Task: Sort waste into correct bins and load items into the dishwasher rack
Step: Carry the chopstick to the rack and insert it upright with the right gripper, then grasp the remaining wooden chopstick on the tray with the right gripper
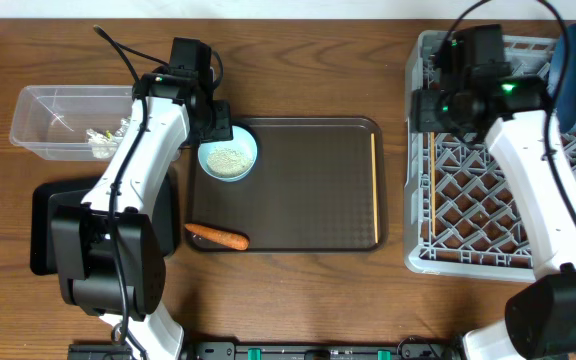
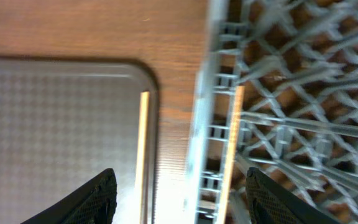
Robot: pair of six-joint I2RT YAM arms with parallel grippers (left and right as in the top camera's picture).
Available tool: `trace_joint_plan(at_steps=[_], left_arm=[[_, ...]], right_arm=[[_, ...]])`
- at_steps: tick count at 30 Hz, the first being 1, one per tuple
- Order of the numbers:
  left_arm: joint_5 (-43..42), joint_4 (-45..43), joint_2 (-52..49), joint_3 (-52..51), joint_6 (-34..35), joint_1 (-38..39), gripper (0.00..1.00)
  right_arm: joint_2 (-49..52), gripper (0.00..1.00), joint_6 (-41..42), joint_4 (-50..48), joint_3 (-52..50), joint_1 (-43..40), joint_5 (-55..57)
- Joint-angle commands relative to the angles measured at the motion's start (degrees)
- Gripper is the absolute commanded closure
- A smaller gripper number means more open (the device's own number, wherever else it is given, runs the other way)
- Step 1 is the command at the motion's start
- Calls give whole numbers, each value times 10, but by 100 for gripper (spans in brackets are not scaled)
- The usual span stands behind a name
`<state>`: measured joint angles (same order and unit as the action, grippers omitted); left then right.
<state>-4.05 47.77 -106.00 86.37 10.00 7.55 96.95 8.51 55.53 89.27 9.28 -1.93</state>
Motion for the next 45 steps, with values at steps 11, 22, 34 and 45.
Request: trace_joint_plan(at_steps=[11,22,34,45], left_arm=[[7,2,1,-7,-12,-2,44],[7,2,1,-7,-12,-2,44],[7,2,1,-7,-12,-2,44],[7,6,1,-7,-12,-2,44]], right_arm=[[115,36,74,-54,-101,136,-11],[204,39,155,-34,-101,172,46],[187,41,159,-28,-99,172,56],[203,60,189,-42,-130,174,51]])
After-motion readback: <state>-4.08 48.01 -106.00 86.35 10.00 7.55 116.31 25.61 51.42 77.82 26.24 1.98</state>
